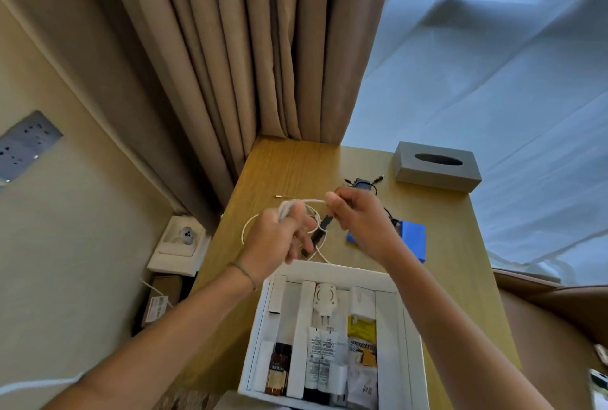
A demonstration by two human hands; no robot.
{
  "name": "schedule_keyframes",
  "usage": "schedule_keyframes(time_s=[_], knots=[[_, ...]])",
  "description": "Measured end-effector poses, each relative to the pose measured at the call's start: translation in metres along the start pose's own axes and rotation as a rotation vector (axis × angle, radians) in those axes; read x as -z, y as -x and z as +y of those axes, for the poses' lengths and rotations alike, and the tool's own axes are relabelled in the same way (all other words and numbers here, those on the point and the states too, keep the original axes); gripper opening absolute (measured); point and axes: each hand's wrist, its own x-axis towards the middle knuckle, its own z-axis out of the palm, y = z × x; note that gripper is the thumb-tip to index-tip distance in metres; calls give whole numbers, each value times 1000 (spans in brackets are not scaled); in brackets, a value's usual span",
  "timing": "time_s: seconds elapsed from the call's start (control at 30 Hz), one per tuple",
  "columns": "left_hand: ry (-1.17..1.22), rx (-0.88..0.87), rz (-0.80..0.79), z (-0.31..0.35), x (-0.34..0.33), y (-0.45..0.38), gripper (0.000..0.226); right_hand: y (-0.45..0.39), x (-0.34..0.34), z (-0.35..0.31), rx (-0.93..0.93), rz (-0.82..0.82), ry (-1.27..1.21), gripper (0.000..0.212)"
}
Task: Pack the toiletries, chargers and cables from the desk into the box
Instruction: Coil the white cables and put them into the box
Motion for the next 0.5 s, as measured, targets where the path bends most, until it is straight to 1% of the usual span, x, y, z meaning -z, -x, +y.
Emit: schedule_keyframes(time_s=[0.03, 0.07, 0.17, 0.27, 0.33, 0.37, 0.4, 0.47, 0.5], knots=[[31, 54, 82, -1, 4, -5, 53, 1, -6, 7, -27, 9, 22, 35], [97, 123, 119, -4, 8, -9, 54, 3, -13, 14, -62, 8, 54, 34], [472, 250, 125, -10, 15, -25, 59, 11, -37, 32, -162, -37, 181, 27], [773, 252, 155, -9, 17, -36, 61, 27, -67, 37, -138, -133, 386, 27], [861, 234, 215, -6, 15, -44, 54, 41, -83, 29, -66, -252, 483, 27], [821, 233, 256, -5, 12, -47, 49, 47, -87, 22, -12, -311, 509, 30], [706, 227, 307, -5, 11, -48, 46, 52, -88, 14, 49, -363, 518, 33], [378, 168, 375, -9, 9, -48, 45, 56, -80, -3, 148, -444, 486, 36], [232, 117, 369, -14, 9, -46, 47, 56, -73, -12, 168, -463, 436, 34]])
